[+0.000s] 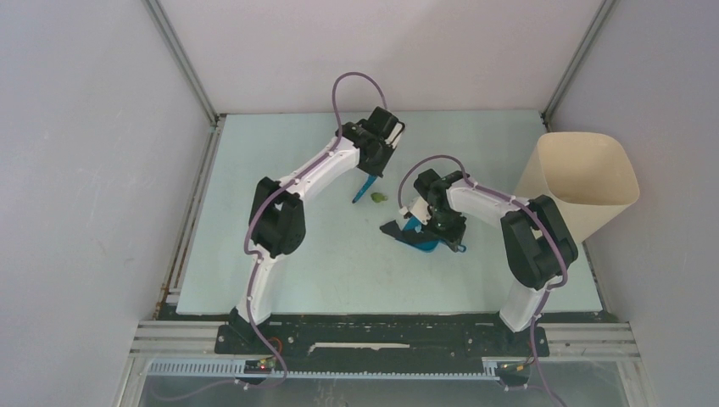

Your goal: Sweep away the paper scraps from the table

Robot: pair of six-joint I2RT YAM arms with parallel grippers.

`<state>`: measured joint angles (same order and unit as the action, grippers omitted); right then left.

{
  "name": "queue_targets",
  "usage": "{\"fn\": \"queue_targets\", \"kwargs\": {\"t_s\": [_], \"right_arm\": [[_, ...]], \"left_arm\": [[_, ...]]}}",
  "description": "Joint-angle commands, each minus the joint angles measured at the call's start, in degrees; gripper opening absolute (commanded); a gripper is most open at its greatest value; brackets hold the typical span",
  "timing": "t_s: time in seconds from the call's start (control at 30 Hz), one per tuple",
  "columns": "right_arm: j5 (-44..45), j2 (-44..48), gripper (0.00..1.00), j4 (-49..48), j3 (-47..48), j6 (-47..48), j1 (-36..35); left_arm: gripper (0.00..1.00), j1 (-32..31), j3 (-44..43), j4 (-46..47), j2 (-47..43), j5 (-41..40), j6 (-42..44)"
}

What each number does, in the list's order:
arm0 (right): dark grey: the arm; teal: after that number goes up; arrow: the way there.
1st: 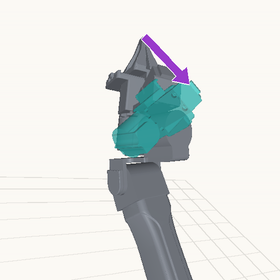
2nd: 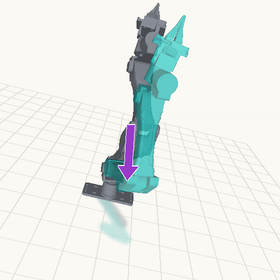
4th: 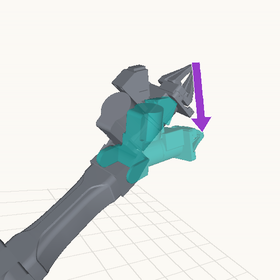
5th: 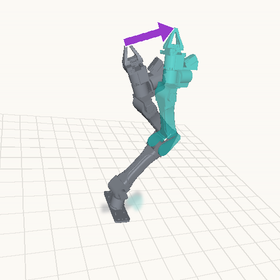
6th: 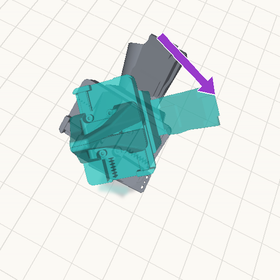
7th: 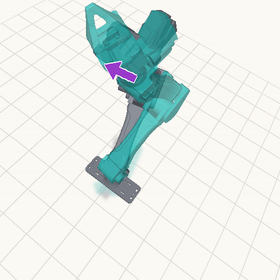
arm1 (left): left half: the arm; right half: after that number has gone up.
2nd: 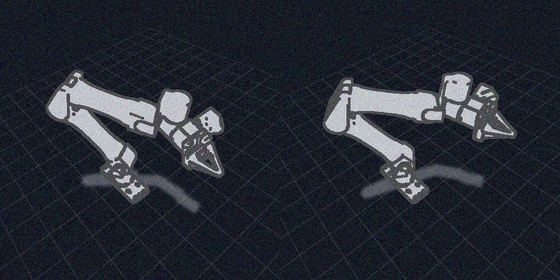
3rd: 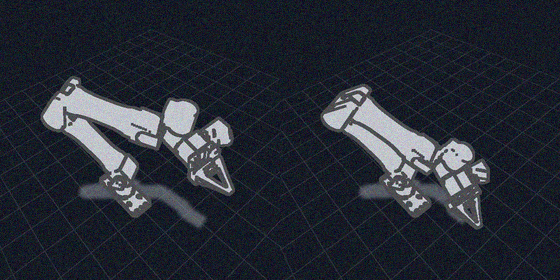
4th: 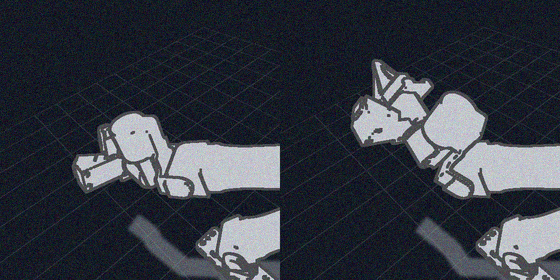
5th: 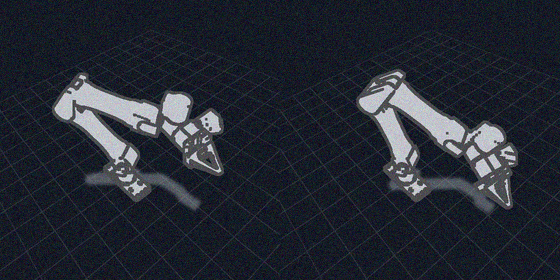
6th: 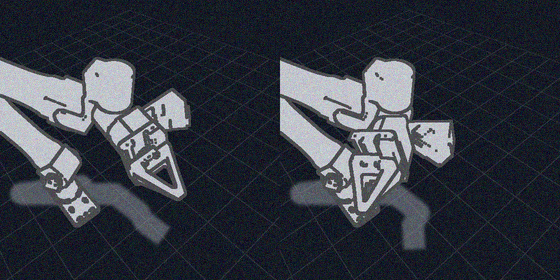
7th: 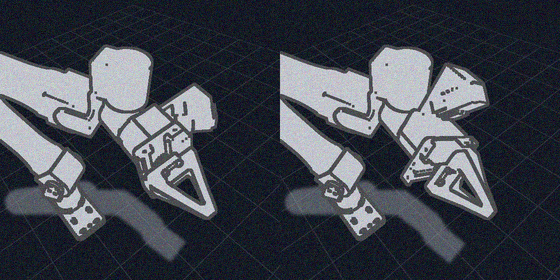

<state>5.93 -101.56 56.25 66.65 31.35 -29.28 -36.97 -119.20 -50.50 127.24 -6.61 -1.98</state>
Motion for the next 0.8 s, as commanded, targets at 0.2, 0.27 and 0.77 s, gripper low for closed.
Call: {"fn": "queue_targets", "kwargs": {"t_s": [0.2,0.27,0.77], "right_arm": [[-3.63,-2.44,0.12,-0.34,5.78,-1.9,-0.4],[-3.65,-2.82,0.12,-0.41,6.07,-2.06,-0.6],[-7.33,-2.02,0.12,-0.15,5.82,-2.94,-0.08]], "left_arm": [[0.0,-5.09,6.16,4.23,-6.35,12.52,-9.88],[0.0,-5.87,7.07,5.46,-7.53,13.73,-11.11],[0.0,-7.66,11.92,11.65,-13.95,16.68,-18.04]]}}
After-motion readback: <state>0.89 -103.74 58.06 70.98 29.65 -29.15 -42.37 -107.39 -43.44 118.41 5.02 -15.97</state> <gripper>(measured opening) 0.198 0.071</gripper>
